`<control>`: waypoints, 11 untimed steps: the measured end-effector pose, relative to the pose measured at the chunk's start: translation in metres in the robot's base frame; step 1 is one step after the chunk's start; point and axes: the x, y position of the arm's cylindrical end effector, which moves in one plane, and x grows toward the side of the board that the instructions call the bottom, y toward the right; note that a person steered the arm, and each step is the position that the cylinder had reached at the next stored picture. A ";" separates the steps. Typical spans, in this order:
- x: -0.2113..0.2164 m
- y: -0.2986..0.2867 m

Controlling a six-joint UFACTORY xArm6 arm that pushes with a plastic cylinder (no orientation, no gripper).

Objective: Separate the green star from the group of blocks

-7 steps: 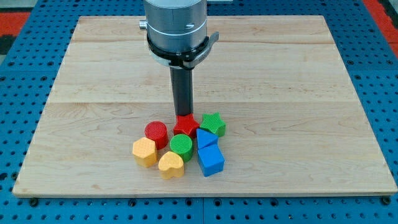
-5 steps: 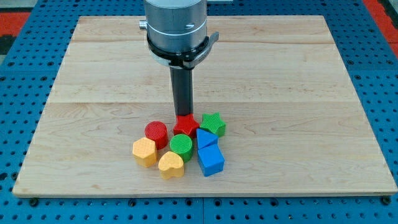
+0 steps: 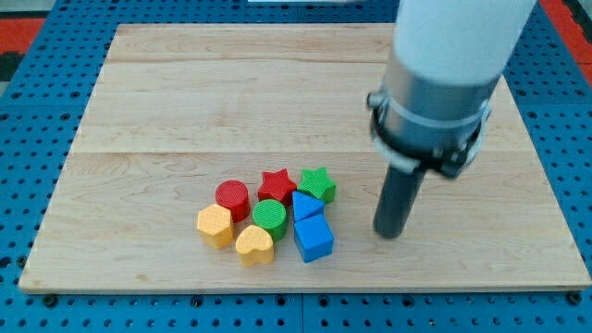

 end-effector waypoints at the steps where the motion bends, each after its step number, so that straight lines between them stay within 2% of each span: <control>1: 0.017 -0.062; 2: 0.019 -0.077; 4: -0.055 -0.077; 5: -0.072 -0.066; 6: -0.088 -0.020; 8: -0.204 -0.005; 9: -0.265 -0.020; 10: -0.291 -0.067; 11: -0.294 -0.123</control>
